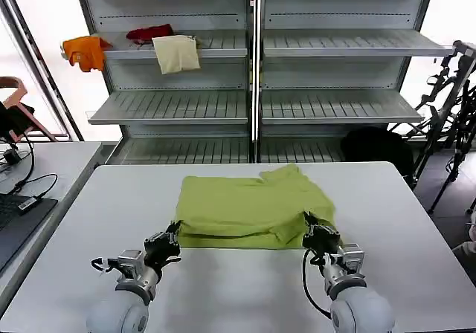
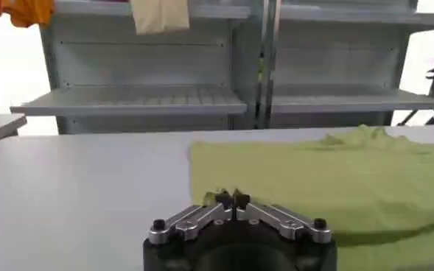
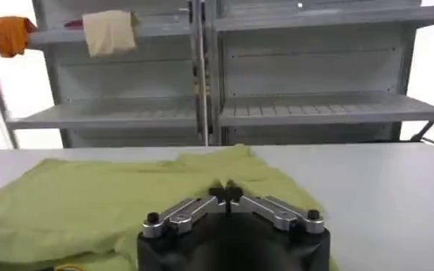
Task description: Fold and organize the clothes.
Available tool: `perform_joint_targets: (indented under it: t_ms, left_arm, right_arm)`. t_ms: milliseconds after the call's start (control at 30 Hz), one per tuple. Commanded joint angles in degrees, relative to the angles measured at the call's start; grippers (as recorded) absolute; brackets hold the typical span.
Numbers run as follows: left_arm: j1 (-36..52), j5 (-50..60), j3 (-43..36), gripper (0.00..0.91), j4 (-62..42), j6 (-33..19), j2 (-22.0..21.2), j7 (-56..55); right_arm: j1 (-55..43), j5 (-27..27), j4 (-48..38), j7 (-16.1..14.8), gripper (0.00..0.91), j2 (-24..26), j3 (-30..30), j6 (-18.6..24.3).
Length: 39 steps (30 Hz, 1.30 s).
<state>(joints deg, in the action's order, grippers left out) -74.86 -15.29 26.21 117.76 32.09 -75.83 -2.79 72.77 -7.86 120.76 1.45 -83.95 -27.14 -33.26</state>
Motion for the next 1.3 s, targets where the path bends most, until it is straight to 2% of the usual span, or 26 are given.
perform_joint_targets:
  t_ms: [33,167,200,233,267,667,1000,1300]
  left_arm:
    - [1.19,1.52,-0.03,0.010,-1.98,0.02,-0.20,-0.36]
    - [1.40,1.43,0.09,0.010,-2.04,0.08,-0.13,-0.54]
    - [1.35,1.49,0.07,0.272,-1.95,0.08,-0.11,-0.54]
    - [1.32,1.52,0.02,0.776,-1.86,0.07,-0.07,-0.55]
    - [1.29,1.51,-0.03,0.907,-1.80,0.02,-0.06,-0.60]
    - [0.09,1.61,0.56,0.907,0.68,-1.49,0.55,0.21]
    - [-2.93,0.96,0.32,0.907,2.17,-0.01,0.78,0.37]
    - [-3.76,1.02,0.39,0.907,1.97,0.94,0.77,0.21]
  right_arm:
    - [-1.44,0.21,-2.03,0.47,0.000,-0.08,-0.11,0.05]
    - [-1.60,0.17,-2.46,0.64,0.000,-0.21,-0.18,0.06]
    - [-1.67,0.16,-2.60,0.85,0.020,-0.24,-0.16,0.07]
    - [-1.80,0.20,-2.77,1.16,0.111,-0.38,-0.15,0.07]
    - [-1.91,0.27,-2.88,1.39,0.907,-0.45,-0.16,0.08]
    - [-3.68,-0.07,-2.55,1.67,0.907,1.00,-3.34,0.14]
    - [7.91,-0.44,4.03,-2.21,0.907,3.26,-5.65,0.13]
    - [11.08,-1.81,3.62,-2.41,0.907,4.60,-9.34,0.14]
